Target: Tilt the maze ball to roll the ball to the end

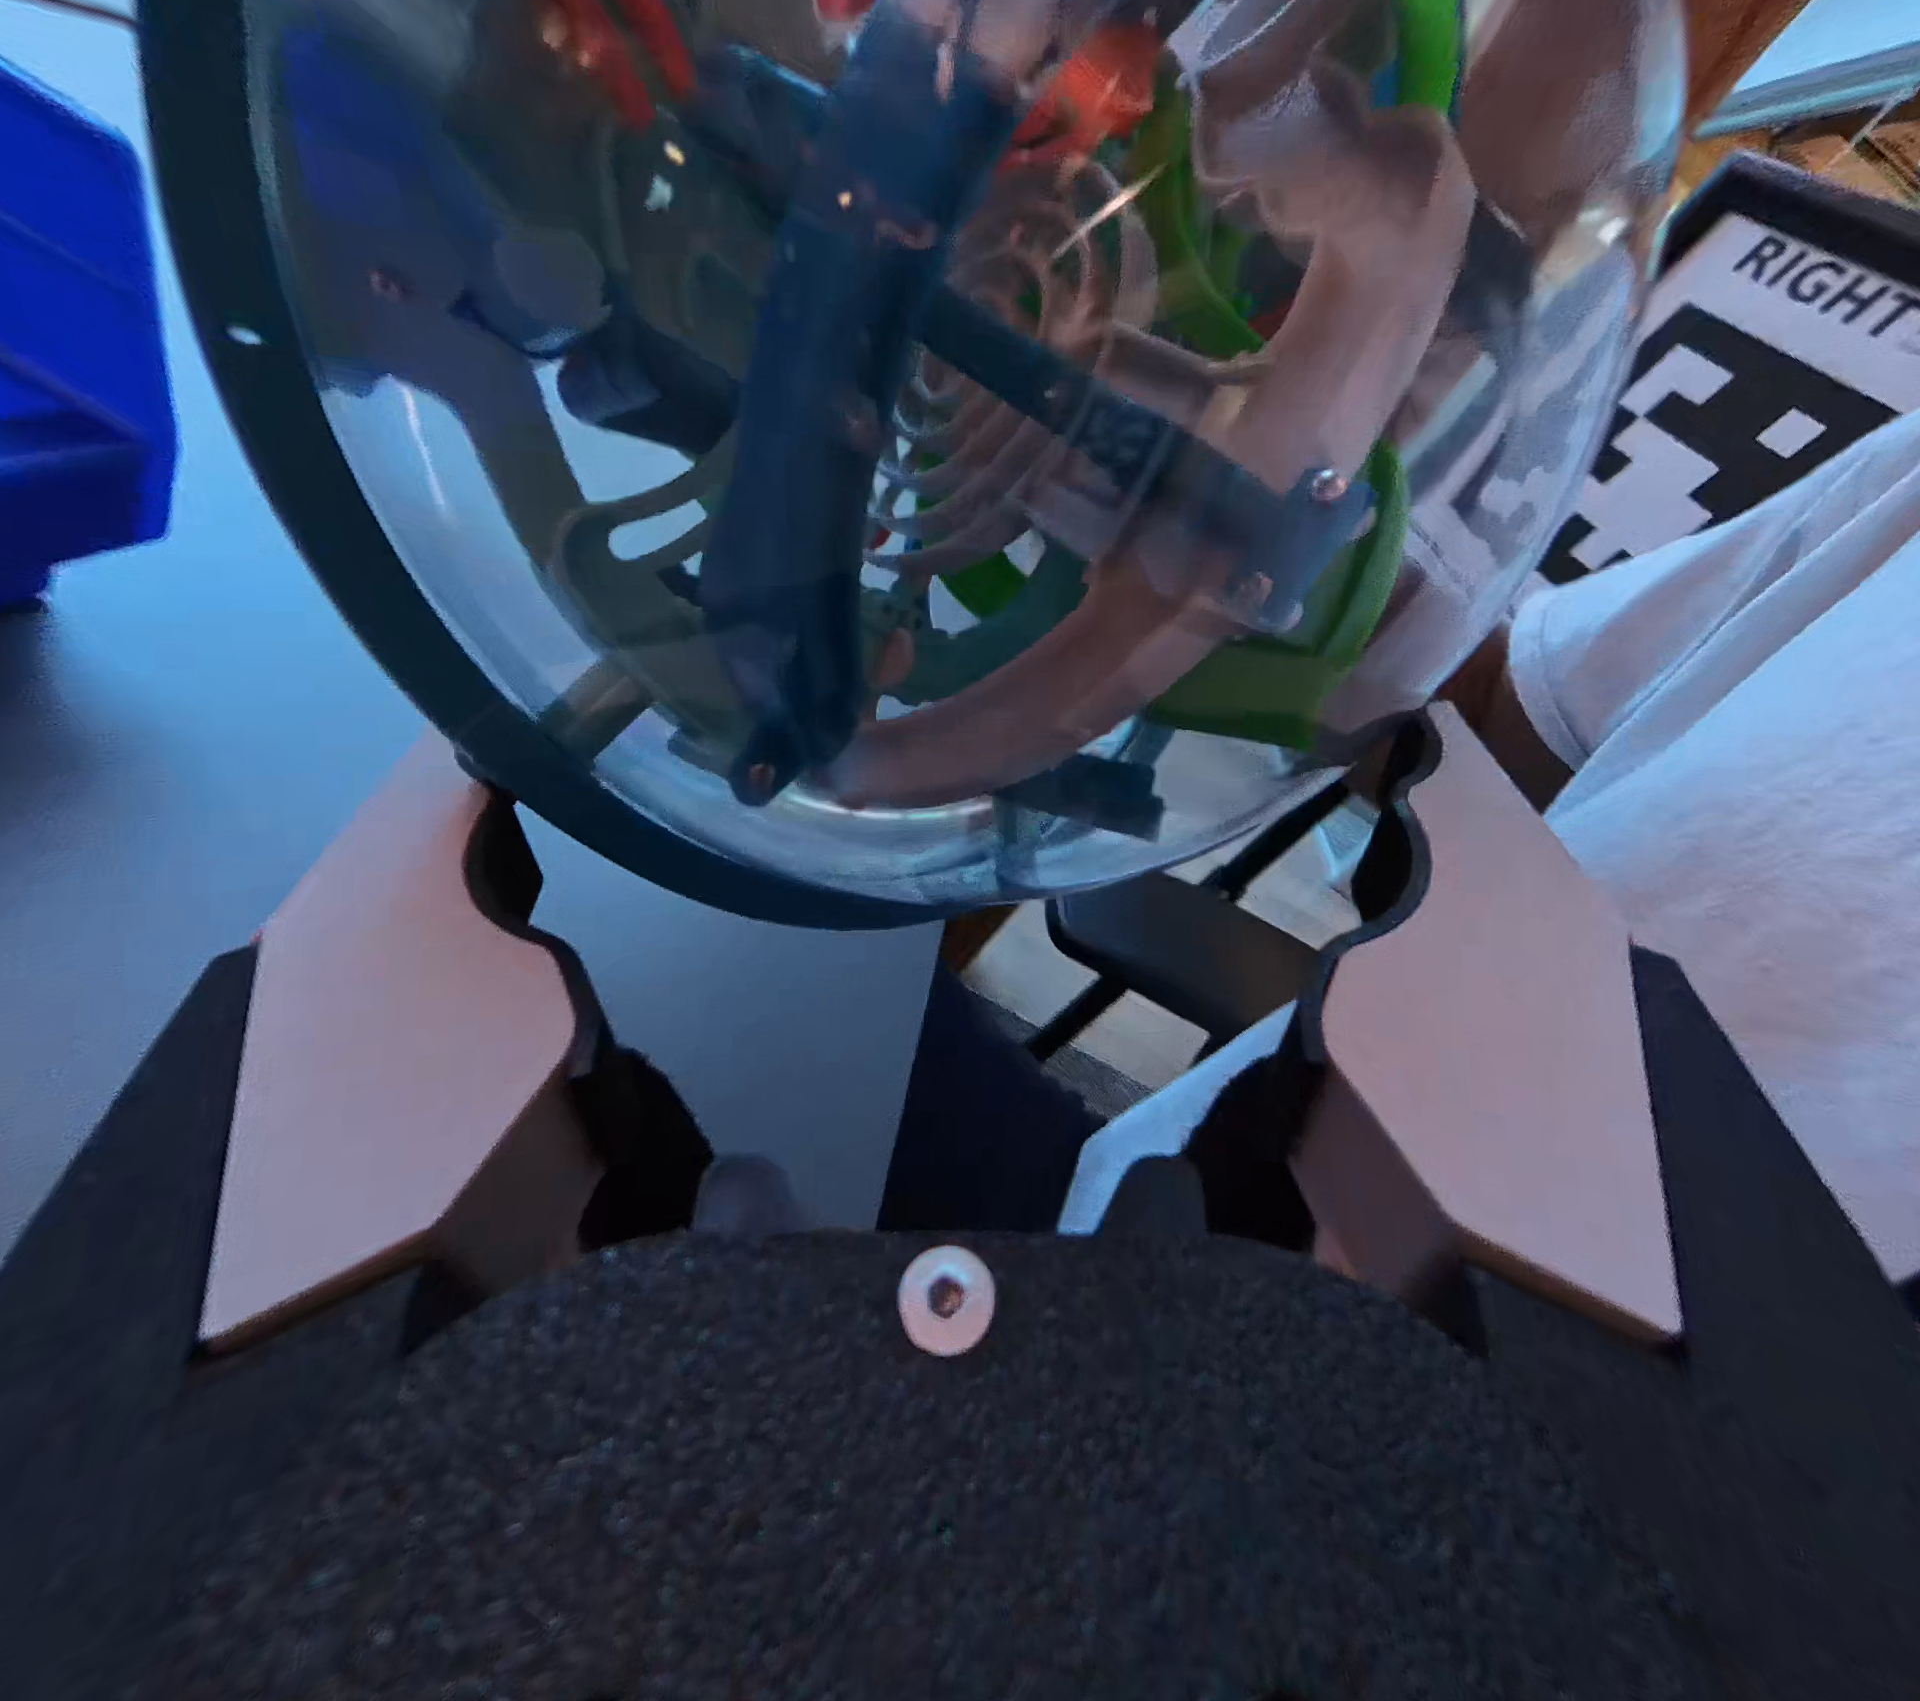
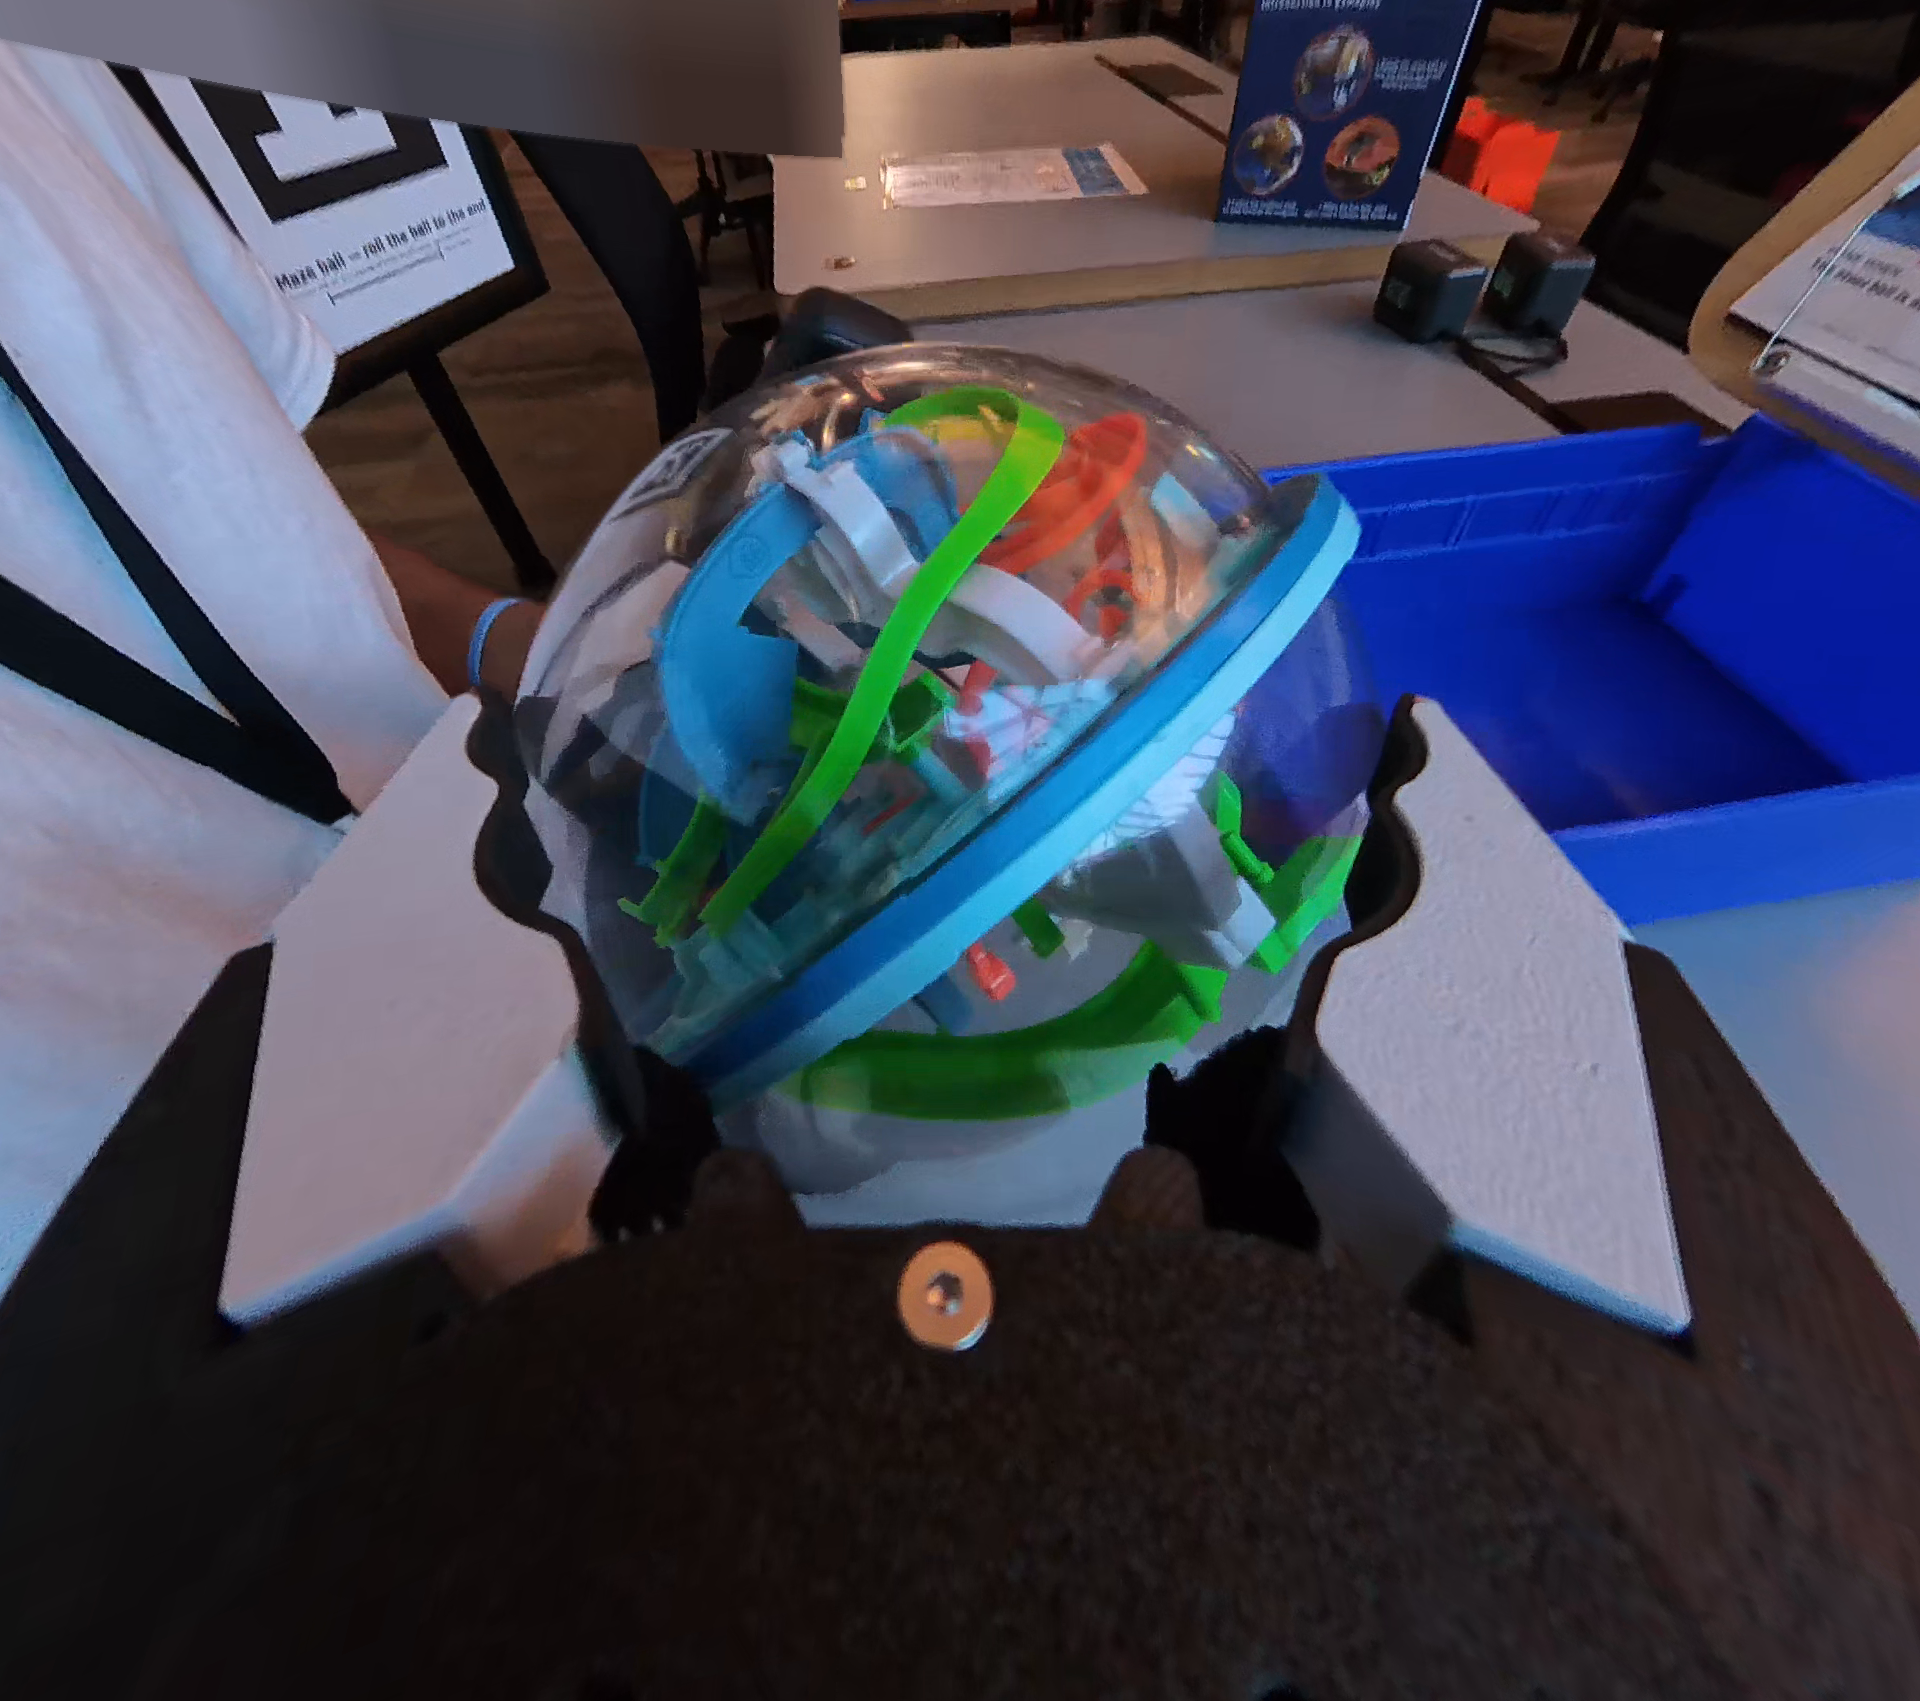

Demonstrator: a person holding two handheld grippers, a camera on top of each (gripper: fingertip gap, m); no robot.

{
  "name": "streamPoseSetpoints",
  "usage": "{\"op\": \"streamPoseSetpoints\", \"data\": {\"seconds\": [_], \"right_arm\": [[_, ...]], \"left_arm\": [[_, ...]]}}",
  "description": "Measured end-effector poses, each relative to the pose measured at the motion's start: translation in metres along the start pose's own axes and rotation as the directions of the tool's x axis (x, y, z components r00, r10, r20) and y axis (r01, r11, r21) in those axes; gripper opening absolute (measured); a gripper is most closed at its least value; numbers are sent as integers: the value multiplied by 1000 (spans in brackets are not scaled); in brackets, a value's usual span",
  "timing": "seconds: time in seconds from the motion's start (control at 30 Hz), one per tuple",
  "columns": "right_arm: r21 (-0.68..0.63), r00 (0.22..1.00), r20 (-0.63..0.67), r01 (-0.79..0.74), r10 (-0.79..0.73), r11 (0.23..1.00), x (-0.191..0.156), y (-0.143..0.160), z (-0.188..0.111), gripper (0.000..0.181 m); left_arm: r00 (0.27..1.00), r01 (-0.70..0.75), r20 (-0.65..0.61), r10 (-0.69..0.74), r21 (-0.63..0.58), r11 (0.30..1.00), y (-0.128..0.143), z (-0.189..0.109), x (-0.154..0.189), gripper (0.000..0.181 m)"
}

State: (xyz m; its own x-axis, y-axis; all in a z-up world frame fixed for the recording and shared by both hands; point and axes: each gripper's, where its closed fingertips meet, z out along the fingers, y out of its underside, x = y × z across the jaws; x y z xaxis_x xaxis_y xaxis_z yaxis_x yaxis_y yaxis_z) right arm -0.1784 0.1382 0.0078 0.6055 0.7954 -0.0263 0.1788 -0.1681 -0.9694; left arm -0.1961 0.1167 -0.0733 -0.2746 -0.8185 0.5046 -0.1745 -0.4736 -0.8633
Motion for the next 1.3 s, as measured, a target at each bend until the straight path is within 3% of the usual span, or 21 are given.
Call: {"op": "streamPoseSetpoints", "data": {"seconds": [0.03, 0.17, 0.33, 0.87, 1.3], "right_arm": [[27, 1000, 1, -6, 6, 1000, 1, 0, -1, 154], [15, 999, -7, -44, 44, 999, 6, 15, 3, 154], [4, 999, 2, -41, 41, 999, 9, 30, 12, 154], [105, 998, 63, -36, 29, 994, -15, 42, 54, 153], [135, 994, 96, -70, 58, 988, 22, 48, 77, 152]], "left_arm": [[1000, -12, 13, 12, 11, 1000, -3, -1, -1, 157], [993, -89, 84, 87, 25, 996, -13, -12, -10, 157], [973, -172, 149, 178, -51, 984, -13, -25, -21, 156], [952, -180, 227, 204, -119, 976, 13, -71, -22, 155], [950, -135, 259, 172, -152, 979, 3, -80, -61, 155]]}}
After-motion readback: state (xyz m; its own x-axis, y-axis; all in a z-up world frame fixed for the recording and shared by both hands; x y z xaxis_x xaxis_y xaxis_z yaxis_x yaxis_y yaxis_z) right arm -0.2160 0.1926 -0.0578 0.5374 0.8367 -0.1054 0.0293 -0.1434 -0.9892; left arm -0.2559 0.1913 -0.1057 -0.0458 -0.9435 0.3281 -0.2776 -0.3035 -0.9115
